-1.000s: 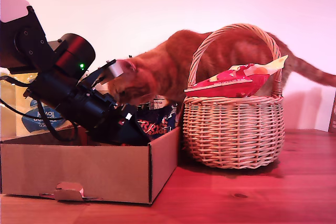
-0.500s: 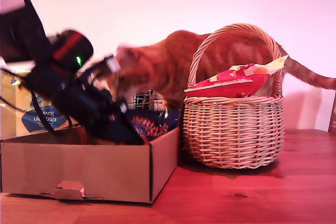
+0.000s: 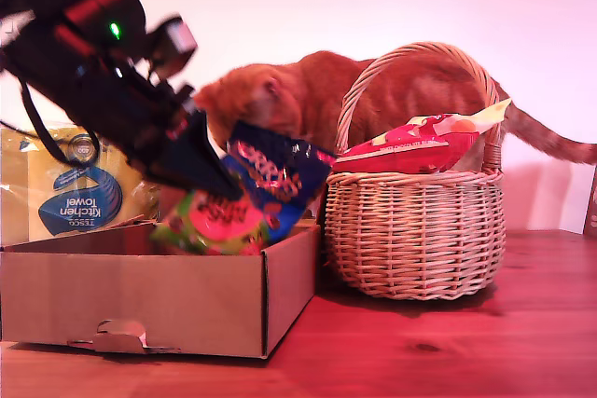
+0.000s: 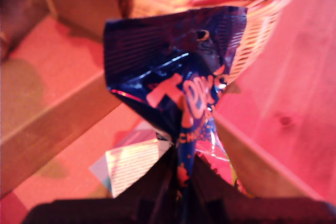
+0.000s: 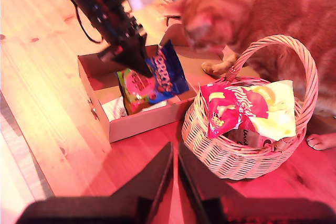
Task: Move the bags of Easter eggs from the cardboard box on the left into the woven basket on the right side.
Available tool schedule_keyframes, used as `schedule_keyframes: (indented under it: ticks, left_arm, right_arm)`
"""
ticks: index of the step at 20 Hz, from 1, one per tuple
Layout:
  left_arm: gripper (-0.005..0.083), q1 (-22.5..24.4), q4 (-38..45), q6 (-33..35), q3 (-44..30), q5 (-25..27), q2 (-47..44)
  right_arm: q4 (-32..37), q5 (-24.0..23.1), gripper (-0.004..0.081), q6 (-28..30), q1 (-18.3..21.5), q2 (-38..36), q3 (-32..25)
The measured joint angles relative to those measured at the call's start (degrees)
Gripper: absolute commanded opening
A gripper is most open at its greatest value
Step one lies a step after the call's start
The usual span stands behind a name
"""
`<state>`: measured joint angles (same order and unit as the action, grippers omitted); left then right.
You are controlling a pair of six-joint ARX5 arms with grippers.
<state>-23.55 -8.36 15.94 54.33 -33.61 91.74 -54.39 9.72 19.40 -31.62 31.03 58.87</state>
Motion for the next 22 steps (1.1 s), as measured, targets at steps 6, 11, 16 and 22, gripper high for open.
schedule_keyframes:
  ticks: [6, 11, 16, 22]
  left_arm:
    - [-0.0020, -2.01, 1.73, 0.15, 0.00, -2.38, -8.13]
    - [-0.0020, -9.51, 11.54, -2.58, -0.04, 0.04, -9.40]
    - [-0.0020, -16.90, 26.12, -3.76, -0.04, 11.87, -9.40]
    - [-0.0020, -19.19, 34.49, -4.92, -0.04, 19.41, -5.88]
  right_arm:
    - [-0.24, 0.02, -0.0013, 0.17, 0.00, 0.00, 0.00]
    - [-0.48, 0.15, -0.0013, 1.07, 0.00, 0.00, 0.00]
    - [-0.98, 0.22, -0.0013, 1.49, 0.00, 0.00, 0.00]
    - [-1.01, 0.24, -0.0013, 2.58, 0.00, 0.00, 0.00]
